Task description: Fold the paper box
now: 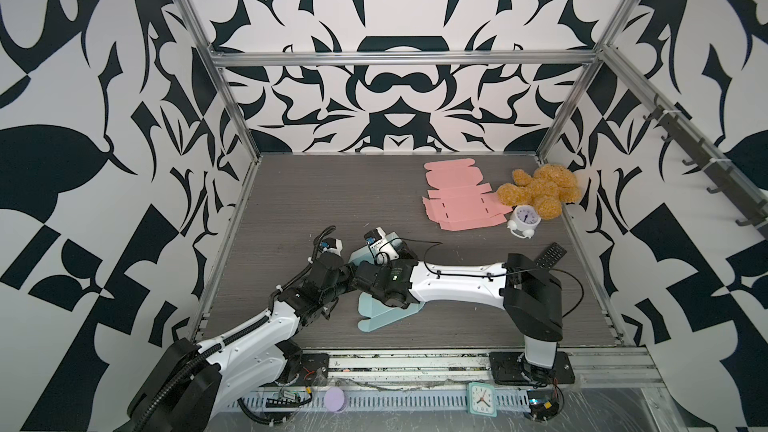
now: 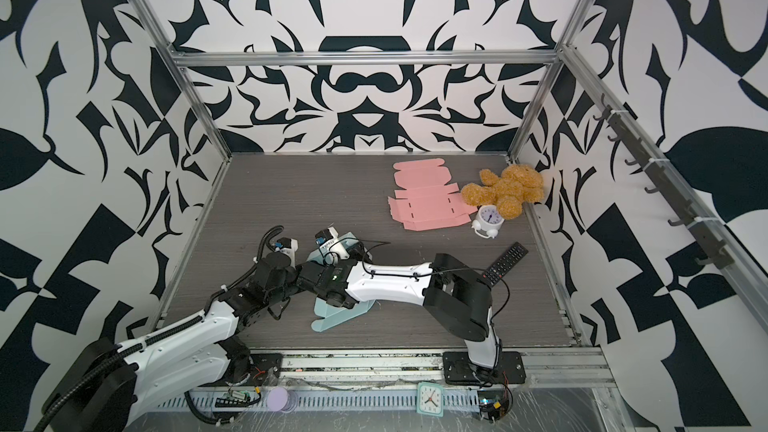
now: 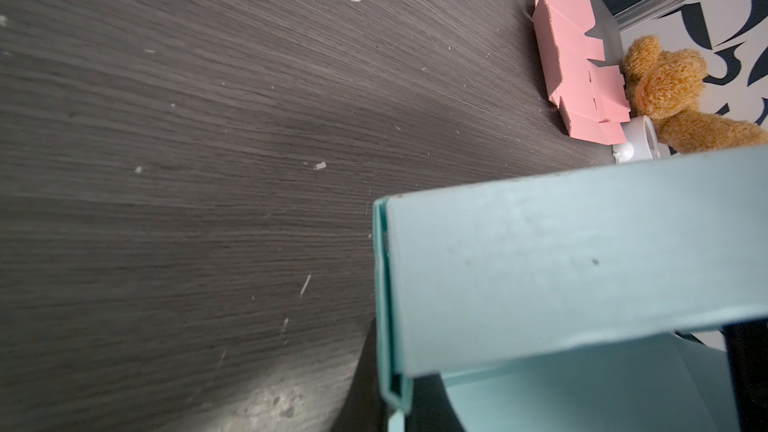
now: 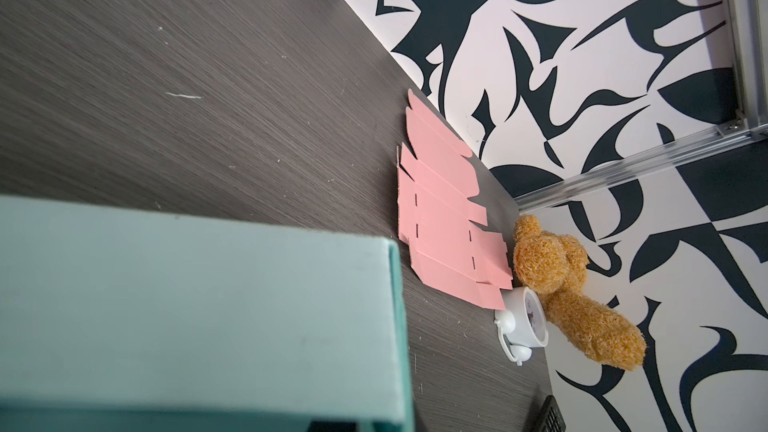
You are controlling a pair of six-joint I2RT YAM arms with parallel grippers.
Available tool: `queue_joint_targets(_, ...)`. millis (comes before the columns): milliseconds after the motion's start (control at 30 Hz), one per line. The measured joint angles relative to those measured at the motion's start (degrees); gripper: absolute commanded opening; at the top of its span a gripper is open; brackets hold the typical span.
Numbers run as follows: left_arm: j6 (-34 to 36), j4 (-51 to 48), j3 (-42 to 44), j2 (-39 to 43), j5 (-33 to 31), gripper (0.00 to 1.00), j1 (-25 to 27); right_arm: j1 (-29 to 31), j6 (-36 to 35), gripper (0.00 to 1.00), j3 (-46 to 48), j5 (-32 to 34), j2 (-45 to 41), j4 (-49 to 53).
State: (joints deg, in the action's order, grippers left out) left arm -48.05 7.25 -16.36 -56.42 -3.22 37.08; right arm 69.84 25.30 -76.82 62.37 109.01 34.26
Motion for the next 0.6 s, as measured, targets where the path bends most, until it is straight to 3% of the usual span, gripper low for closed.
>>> queue_joint_targets(267,-0.1,0.2,0.0,-0.2,0.0,0.0,0.0,0.0,0.0,0.04,0.5,-0.2,-0.4,-1.4)
queue_joint_targets(600,0.1,0.6,0.0,-0.2,-0.3,0.0,0.0,0.0,-2.4,0.24,1.3,-0.8,-1.1,-1.0)
